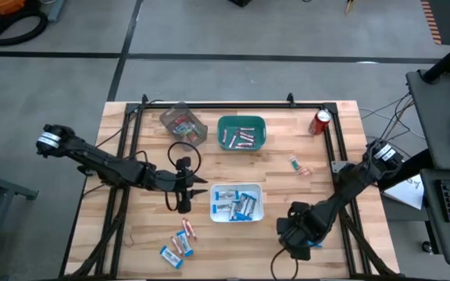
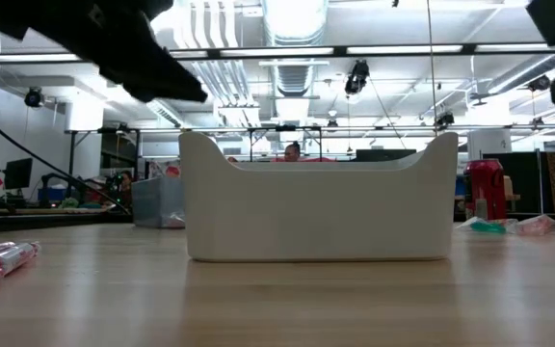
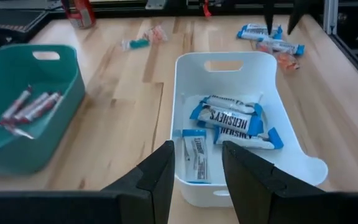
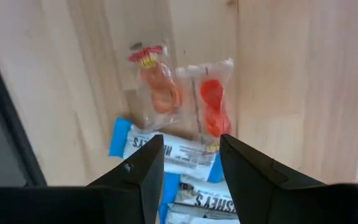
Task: Sort candy
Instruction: Put the red gummy into the black bin
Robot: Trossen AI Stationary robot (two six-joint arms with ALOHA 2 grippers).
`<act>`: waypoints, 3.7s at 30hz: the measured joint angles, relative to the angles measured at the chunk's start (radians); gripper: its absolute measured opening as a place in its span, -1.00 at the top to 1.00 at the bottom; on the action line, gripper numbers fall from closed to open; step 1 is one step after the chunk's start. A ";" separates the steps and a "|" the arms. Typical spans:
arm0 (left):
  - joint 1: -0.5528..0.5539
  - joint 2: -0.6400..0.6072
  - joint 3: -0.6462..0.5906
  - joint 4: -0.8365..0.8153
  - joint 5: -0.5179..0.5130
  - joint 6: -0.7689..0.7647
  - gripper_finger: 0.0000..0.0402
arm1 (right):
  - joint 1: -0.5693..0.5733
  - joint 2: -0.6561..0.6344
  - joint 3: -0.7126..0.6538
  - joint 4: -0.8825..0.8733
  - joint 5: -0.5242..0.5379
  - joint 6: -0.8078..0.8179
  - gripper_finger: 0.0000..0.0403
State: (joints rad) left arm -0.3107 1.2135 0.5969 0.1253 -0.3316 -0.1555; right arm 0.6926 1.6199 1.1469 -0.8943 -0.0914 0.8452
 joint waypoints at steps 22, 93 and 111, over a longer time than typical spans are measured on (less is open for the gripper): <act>0.000 -0.141 0.334 -0.500 -0.089 0.124 0.41 | 0.001 0.002 -0.196 0.211 0.119 0.027 0.43; -0.370 -0.135 0.325 -0.739 -0.489 -0.414 0.41 | -0.827 0.345 0.233 1.389 0.554 -0.927 0.94; -0.420 -0.173 0.381 -0.887 -0.584 -0.441 0.41 | -0.868 0.592 0.491 1.374 0.562 -0.924 0.94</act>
State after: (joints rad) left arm -0.7307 1.0405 0.9779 -0.7619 -0.9156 -0.5969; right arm -0.1757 2.2115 1.6383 0.4801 0.4709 -0.0793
